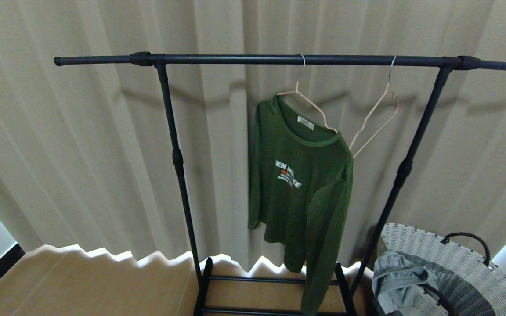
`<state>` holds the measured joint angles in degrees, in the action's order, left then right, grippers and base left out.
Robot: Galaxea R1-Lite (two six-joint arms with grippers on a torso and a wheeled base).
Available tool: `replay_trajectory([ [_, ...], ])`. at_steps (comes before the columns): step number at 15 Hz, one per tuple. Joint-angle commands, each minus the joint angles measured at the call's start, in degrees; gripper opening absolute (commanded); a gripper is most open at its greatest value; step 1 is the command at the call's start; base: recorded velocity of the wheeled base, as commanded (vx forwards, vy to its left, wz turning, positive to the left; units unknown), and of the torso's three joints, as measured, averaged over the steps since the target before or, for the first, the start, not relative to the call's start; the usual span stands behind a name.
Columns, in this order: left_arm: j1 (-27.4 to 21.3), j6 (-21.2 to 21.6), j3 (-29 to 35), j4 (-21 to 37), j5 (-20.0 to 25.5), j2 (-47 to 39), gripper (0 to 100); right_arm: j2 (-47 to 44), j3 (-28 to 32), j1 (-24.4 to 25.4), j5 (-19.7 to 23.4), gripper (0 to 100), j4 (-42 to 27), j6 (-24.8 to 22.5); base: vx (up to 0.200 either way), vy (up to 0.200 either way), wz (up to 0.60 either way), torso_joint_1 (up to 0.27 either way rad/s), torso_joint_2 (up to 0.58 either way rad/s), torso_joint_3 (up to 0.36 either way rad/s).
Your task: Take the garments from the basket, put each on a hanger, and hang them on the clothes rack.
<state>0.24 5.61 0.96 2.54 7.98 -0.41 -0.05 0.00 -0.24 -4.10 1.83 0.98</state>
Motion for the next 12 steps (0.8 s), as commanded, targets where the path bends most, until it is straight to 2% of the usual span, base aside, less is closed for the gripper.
replay_trajectory([
  [1,0.02,0.02,0.00,0.01,0.01,-0.11,100,0.05,0.00,-0.02,-0.03,100,0.02,-0.01,0.000,0.000,0.00,-0.178,0.49,0.320],
  [5,0.02,-0.07,0.00,0.01,0.01,-0.11,100,0.05,0.00,-0.02,-0.03,100,0.02,-0.01,0.000,0.000,0.00,-0.145,0.47,0.320],
  [7,0.02,-0.07,0.00,0.01,0.01,-0.11,100,0.05,0.00,-0.02,-0.03,100,0.11,-0.01,0.000,0.000,0.60,-0.122,0.45,0.332],
  [12,0.02,-0.07,0.00,0.01,0.01,-0.11,100,0.05,0.00,-0.02,-0.03,100,0.02,-0.01,0.000,0.000,0.00,-0.084,0.45,0.364],
])
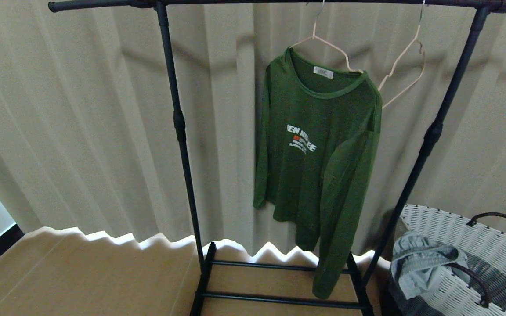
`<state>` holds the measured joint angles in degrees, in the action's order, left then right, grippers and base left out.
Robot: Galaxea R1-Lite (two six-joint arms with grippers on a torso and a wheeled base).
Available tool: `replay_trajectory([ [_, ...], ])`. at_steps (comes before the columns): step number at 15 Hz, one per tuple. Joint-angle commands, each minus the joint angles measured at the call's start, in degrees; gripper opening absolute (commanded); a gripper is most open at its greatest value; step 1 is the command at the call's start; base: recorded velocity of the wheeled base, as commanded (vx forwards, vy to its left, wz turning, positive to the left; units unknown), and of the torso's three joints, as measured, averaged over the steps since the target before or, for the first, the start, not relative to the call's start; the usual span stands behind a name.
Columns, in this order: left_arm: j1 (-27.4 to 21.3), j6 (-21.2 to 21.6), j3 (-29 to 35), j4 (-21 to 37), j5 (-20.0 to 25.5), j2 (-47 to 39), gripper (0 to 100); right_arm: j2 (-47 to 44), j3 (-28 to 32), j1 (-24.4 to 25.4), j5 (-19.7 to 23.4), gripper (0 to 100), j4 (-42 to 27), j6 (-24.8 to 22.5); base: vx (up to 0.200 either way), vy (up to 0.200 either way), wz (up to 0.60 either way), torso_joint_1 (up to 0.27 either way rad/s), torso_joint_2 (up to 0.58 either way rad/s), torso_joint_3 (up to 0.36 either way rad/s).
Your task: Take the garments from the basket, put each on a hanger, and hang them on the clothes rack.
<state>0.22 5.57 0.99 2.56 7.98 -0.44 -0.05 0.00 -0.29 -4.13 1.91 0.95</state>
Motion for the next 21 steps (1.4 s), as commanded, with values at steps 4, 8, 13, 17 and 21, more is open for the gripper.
replay_trajectory([
  [4,0.04,-0.03,-0.02,-0.01,0.01,-0.09,100,0.05,0.00,0.03,0.00,100,0.02,0.02,0.000,-0.100,0.00,-0.012,0.26,0.234],
  [8,0.04,-0.03,-0.02,-0.01,0.01,-0.09,100,0.05,0.00,0.03,0.00,100,-0.07,0.10,0.000,-0.200,0.00,-0.006,0.06,0.064],
  [13,0.04,-0.03,-0.02,-0.01,0.01,-0.09,100,0.05,0.00,0.03,0.00,100,0.02,0.10,0.000,-0.200,0.00,0.001,0.00,0.008],
  [17,0.04,0.05,-0.02,-0.01,0.01,-0.09,100,0.05,0.00,0.03,0.09,100,-0.07,0.02,0.000,-0.150,0.00,0.001,0.00,0.001],
  [21,0.04,0.05,-0.02,-0.01,0.01,-0.09,100,0.05,0.00,0.03,0.27,100,0.02,-0.25,0.050,0.000,0.00,-0.001,0.00,0.001],
])
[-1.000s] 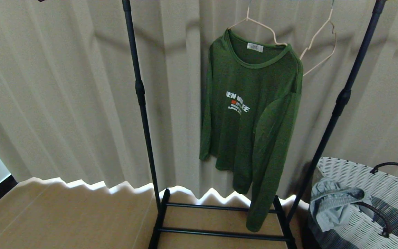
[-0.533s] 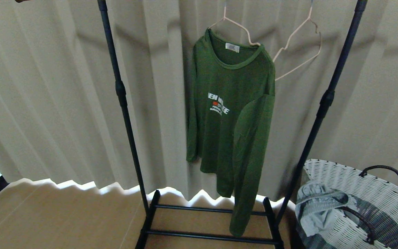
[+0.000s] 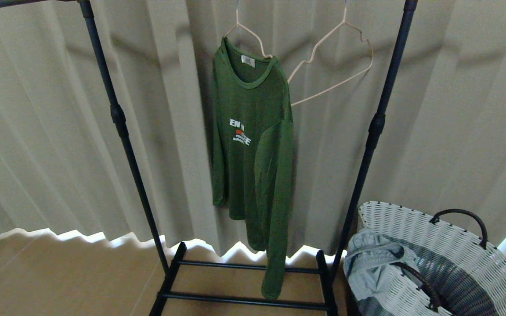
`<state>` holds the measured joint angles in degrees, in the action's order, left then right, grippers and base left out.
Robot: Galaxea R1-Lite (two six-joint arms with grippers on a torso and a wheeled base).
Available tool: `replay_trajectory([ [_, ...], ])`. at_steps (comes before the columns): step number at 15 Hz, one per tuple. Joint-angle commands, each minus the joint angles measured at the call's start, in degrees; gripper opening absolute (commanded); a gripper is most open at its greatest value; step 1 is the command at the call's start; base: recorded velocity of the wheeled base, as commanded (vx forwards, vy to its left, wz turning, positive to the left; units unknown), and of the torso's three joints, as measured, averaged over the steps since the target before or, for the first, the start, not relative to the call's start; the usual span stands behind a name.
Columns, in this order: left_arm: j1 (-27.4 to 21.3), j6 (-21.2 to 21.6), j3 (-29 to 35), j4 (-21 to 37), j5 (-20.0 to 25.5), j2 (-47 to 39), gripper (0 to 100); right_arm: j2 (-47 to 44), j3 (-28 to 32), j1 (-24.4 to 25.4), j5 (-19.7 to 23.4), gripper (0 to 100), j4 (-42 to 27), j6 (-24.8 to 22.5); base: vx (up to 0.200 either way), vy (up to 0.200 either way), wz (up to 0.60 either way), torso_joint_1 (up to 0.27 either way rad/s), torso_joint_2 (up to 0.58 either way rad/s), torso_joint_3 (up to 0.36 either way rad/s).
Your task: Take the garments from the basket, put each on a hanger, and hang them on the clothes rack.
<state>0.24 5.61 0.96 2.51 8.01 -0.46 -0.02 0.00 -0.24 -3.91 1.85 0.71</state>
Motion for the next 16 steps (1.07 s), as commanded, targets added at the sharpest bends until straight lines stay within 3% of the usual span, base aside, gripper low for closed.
replay_trajectory([
  [1,0.02,0.02,0.00,0.04,-0.10,-0.06,100,0.02,0.00,-0.02,0.05,100,0.08,0.08,0.200,0.000,0.00,0.002,0.00,0.007],
  [10,0.02,0.02,0.00,0.04,-0.10,-0.06,100,0.02,0.00,-0.02,0.40,100,-0.45,-1.15,0.200,0.000,0.00,0.001,0.00,0.002],
  [12,0.02,0.02,0.00,0.04,-0.01,-0.06,100,-1.12,0.00,-0.02,0.40,100,-1.68,-1.76,0.000,0.000,0.00,0.000,0.00,0.000],
  [16,0.02,0.02,0.00,0.04,-0.01,-0.06,100,-22.74,3.96,2.62,0.31,100,-3.87,-8.44,0.000,0.000,0.00,0.000,0.00,0.000],
])
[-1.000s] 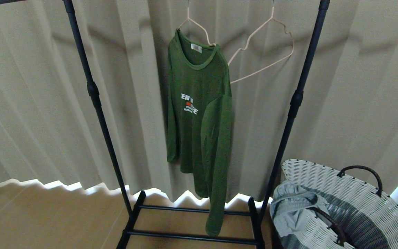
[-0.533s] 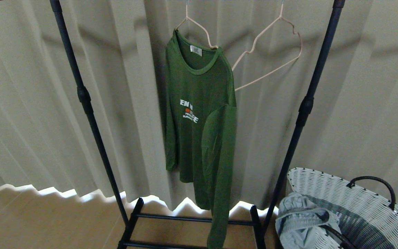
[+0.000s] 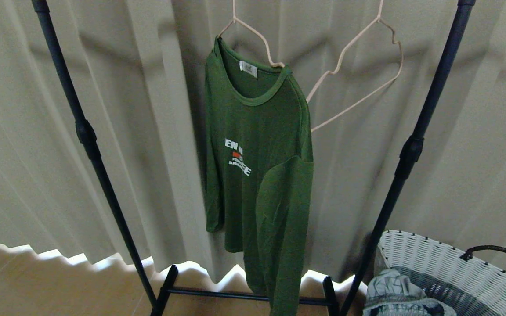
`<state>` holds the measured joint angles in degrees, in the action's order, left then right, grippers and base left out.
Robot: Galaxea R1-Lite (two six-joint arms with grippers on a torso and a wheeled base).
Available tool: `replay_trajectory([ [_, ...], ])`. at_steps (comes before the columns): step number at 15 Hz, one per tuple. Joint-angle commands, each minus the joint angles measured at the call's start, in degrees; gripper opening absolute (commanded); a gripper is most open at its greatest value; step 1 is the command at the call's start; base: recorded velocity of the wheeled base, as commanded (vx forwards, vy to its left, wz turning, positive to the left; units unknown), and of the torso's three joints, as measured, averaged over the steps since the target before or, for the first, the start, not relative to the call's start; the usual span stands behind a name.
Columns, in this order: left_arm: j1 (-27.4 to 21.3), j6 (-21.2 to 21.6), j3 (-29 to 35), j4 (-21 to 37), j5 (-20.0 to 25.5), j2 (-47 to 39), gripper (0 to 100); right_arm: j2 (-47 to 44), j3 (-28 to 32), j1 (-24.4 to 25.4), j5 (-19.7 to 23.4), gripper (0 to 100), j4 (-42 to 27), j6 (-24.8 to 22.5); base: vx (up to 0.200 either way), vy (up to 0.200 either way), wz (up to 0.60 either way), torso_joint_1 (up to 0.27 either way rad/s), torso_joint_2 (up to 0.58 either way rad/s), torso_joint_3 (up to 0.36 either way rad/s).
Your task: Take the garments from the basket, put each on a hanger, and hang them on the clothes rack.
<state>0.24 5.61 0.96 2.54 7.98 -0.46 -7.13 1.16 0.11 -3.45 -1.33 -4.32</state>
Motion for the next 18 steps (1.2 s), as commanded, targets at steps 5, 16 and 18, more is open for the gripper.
replay_trajectory([
  [5,0.02,0.02,0.00,0.01,0.01,-0.06,100,-44.72,13.26,4.99,-0.42,100,-0.60,-4.74,0.000,0.000,0.00,0.000,0.00,0.000],
  [16,0.02,0.02,0.00,0.01,-0.07,-0.06,100,-81.99,15.72,2.44,-3.58,100,11.44,-8.43,0.000,0.000,0.00,0.000,0.00,0.000],
  [18,0.02,0.02,0.00,0.01,-0.07,-0.06,100,-84.89,17.47,0.68,-3.58,100,11.52,-8.43,0.000,0.000,0.00,0.000,0.00,0.000],
])
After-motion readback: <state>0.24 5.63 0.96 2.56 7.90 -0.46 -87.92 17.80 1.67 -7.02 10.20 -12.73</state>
